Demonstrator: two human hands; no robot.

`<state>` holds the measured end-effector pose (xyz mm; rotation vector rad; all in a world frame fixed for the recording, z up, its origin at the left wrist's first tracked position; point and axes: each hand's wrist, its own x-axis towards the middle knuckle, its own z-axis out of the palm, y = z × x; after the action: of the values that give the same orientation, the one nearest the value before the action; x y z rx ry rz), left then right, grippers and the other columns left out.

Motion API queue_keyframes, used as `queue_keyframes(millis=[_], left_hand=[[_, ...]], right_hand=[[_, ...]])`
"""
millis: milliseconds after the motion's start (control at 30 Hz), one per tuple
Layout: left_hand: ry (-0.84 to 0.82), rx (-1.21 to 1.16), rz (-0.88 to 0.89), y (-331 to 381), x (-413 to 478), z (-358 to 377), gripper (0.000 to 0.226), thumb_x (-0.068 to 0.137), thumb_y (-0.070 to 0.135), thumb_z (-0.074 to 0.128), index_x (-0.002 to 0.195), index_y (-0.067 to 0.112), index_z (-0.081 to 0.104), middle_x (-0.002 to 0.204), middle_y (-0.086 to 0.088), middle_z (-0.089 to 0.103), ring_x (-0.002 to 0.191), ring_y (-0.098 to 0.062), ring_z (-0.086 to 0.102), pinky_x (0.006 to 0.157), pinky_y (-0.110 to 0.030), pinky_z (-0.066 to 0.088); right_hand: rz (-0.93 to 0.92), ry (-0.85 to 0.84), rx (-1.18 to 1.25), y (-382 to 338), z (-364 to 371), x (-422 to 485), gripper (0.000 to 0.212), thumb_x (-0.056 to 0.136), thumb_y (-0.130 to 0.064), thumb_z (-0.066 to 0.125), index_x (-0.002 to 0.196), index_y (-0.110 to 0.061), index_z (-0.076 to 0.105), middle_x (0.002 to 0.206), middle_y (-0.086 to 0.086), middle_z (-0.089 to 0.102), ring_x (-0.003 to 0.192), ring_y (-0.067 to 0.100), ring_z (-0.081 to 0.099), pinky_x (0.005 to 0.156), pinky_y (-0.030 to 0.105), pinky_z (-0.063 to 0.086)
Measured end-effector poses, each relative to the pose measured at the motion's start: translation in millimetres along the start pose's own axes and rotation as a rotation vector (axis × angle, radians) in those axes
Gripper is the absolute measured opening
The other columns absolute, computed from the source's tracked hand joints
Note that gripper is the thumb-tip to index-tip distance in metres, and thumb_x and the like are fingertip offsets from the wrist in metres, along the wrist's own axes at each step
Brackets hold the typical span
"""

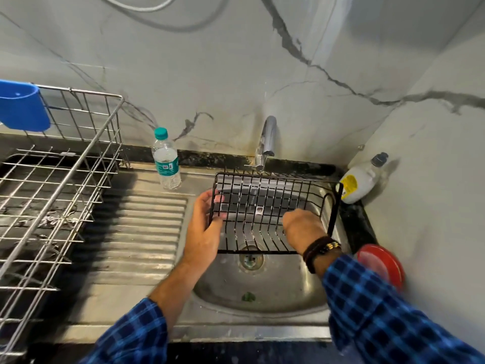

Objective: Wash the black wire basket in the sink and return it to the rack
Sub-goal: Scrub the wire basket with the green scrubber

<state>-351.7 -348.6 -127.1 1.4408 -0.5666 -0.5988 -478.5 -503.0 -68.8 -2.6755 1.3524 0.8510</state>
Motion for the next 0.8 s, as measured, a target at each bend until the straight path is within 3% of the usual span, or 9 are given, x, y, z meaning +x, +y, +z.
queue_keyframes(millis=[100, 167, 233, 367, 467, 567, 667, 733, 800], left_hand=[[0.008, 0.075, 0.047, -0.3, 10.4, -2.7, 0.051, 0.096, -0.004, 0.054, 0.143, 0.009, 0.042, 0.133, -0.002, 0.060, 0.127, -0.016, 0.055, 0.111, -0.053, 0.042], [0.015, 0.094, 0.054, 0.2, 12.6, -3.3, 0.051, 0.094, -0.006, 0.054, 0.142, 0.008, 0.042, 0.131, -0.003, 0.061, 0.126, -0.016, 0.056, 0.111, -0.050, 0.042], [0.023, 0.089, 0.058, -0.5, 11.5, -3.2, 0.049, 0.094, -0.004, 0.053, 0.141, 0.009, 0.044, 0.129, -0.002, 0.062, 0.123, -0.015, 0.057, 0.110, -0.048, 0.044], [0.007, -0.003, 0.045, 1.7, 7.2, -1.0, 0.043, 0.091, 0.010, 0.051, 0.129, 0.029, 0.055, 0.120, 0.006, 0.066, 0.116, -0.022, 0.060, 0.105, -0.055, 0.047], [-0.019, -0.011, 0.053, 3.3, 4.6, -3.3, 0.040, 0.091, 0.009, 0.049, 0.121, 0.035, 0.057, 0.114, 0.008, 0.065, 0.106, -0.026, 0.059, 0.102, -0.060, 0.046], [-0.040, 0.004, 0.065, 4.3, 8.6, -13.1, 0.046, 0.091, 0.006, 0.048, 0.123, 0.038, 0.056, 0.125, 0.002, 0.062, 0.112, -0.027, 0.057, 0.109, -0.059, 0.041], [-0.068, 0.036, 0.084, 9.0, 13.7, -20.9, 0.048, 0.090, 0.004, 0.048, 0.120, 0.041, 0.055, 0.121, 0.010, 0.060, 0.111, -0.023, 0.055, 0.109, -0.057, 0.040], [-0.095, 0.074, 0.112, 12.4, 14.2, -20.1, 0.042, 0.095, 0.001, 0.050, 0.125, 0.030, 0.053, 0.116, 0.018, 0.060, 0.111, -0.013, 0.054, 0.108, -0.047, 0.042], [-0.123, 0.135, 0.135, 14.6, 16.4, -18.7, 0.039, 0.096, -0.007, 0.049, 0.125, 0.020, 0.051, 0.107, 0.026, 0.060, 0.107, -0.002, 0.055, 0.100, -0.025, 0.042]], right_hand=[[-0.064, 0.029, 0.196, -19.6, 5.0, 2.5, 0.025, 0.095, -0.004, 0.058, 0.117, -0.007, 0.068, 0.117, 0.013, 0.069, 0.110, 0.029, 0.066, 0.085, 0.031, 0.050], [-0.137, 0.074, 0.353, -30.9, 9.2, 2.9, 0.014, 0.096, -0.007, 0.055, 0.098, -0.012, 0.068, 0.102, 0.011, 0.068, 0.099, 0.028, 0.066, 0.078, 0.030, 0.050], [-0.252, 0.070, 0.546, -40.2, 12.0, 0.9, 0.022, 0.099, -0.016, 0.055, 0.078, -0.017, 0.061, 0.093, 0.003, 0.066, 0.090, 0.020, 0.065, 0.073, 0.025, 0.045], [-0.394, 0.055, 0.766, -40.6, 16.2, -6.9, 0.009, 0.096, -0.026, 0.066, 0.090, -0.019, 0.069, 0.098, -0.011, 0.063, 0.088, 0.000, 0.056, 0.079, 0.021, 0.040], [-0.393, 0.081, 0.628, -30.6, 9.8, -3.8, 0.008, 0.096, -0.020, 0.066, 0.099, -0.014, 0.067, 0.097, -0.008, 0.061, 0.088, 0.006, 0.057, 0.069, 0.016, 0.041], [-0.247, 0.033, 0.338, -7.2, 2.1, 8.7, 0.012, 0.095, -0.019, 0.063, 0.107, -0.015, 0.064, 0.104, 0.003, 0.064, 0.096, 0.020, 0.061, 0.085, 0.031, 0.052], [-0.128, -0.013, 0.112, 8.8, 3.2, 16.9, 0.020, 0.093, -0.010, 0.060, 0.111, -0.017, 0.064, 0.115, 0.008, 0.066, 0.102, 0.027, 0.064, 0.089, 0.036, 0.053], [-0.153, 0.095, 0.002, 6.3, -1.4, 15.4, 0.027, 0.091, -0.005, 0.059, 0.116, -0.015, 0.064, 0.119, 0.011, 0.065, 0.106, 0.030, 0.065, 0.089, 0.038, 0.054], [-0.177, 0.308, -0.093, 3.0, -6.5, 11.1, 0.029, 0.089, -0.002, 0.064, 0.117, -0.009, 0.063, 0.120, 0.013, 0.059, 0.105, 0.031, 0.064, 0.083, 0.039, 0.053]])
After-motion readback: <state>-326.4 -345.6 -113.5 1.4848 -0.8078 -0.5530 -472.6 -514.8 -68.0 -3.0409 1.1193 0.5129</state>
